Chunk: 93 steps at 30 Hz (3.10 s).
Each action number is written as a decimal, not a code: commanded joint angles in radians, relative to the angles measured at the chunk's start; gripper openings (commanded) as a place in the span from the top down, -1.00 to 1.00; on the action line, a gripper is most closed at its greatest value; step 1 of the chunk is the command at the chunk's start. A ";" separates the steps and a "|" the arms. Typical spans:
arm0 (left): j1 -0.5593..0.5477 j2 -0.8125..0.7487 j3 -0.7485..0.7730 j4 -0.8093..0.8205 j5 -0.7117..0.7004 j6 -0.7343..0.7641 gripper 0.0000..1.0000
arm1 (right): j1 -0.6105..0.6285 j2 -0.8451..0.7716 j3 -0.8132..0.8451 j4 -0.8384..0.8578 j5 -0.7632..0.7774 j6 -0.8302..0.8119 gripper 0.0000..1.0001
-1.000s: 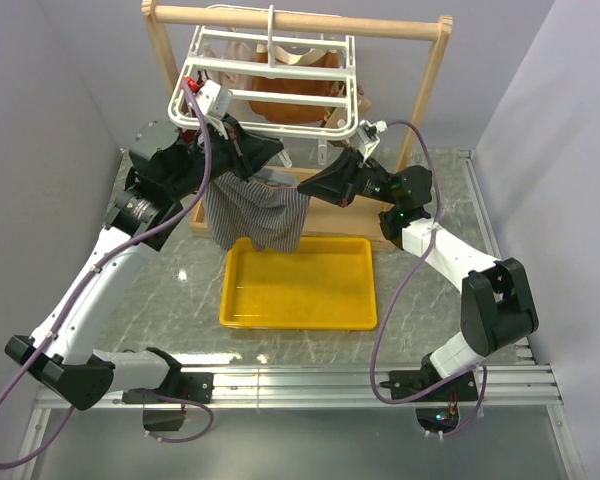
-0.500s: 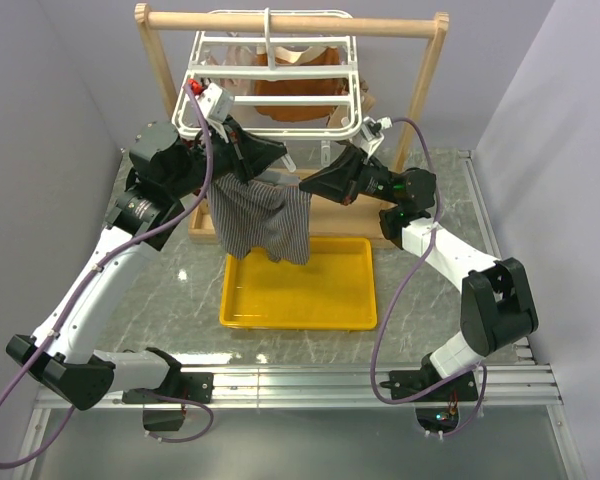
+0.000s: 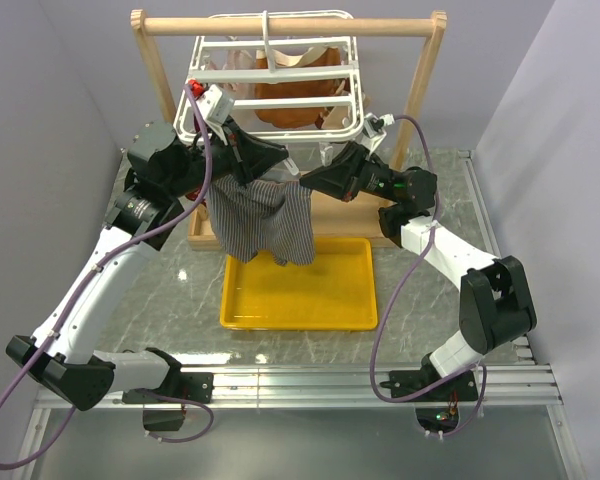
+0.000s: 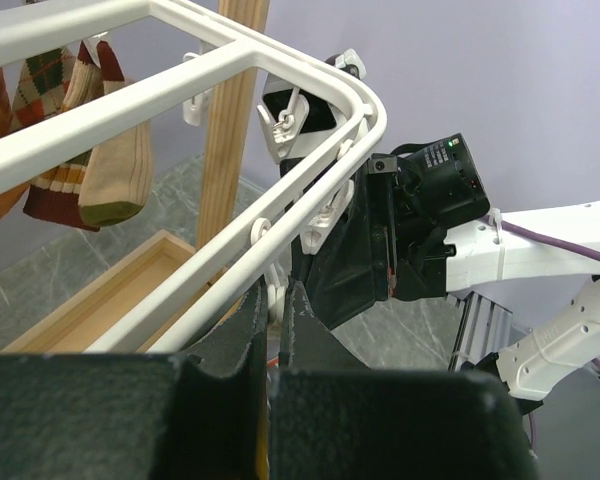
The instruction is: Clip the underwear to the hanger
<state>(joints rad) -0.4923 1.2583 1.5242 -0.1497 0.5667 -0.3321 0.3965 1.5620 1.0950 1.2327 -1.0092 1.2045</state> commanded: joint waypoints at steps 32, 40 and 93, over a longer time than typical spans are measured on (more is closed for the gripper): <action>-0.020 0.027 -0.035 -0.077 0.225 0.030 0.99 | -0.025 -0.171 -0.087 -0.124 0.069 -0.194 1.00; -0.019 0.038 -0.030 -0.105 0.323 0.090 0.99 | -0.024 -0.152 -0.067 -0.081 0.046 -0.186 1.00; -0.020 0.036 -0.027 -0.132 0.397 0.130 0.99 | -0.010 -0.111 -0.036 -0.138 0.035 -0.204 1.00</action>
<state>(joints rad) -0.4789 1.2922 1.5085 -0.1322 0.7795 -0.1684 0.3771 1.4796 1.0603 1.1740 -0.9794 1.0760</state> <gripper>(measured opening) 0.040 0.024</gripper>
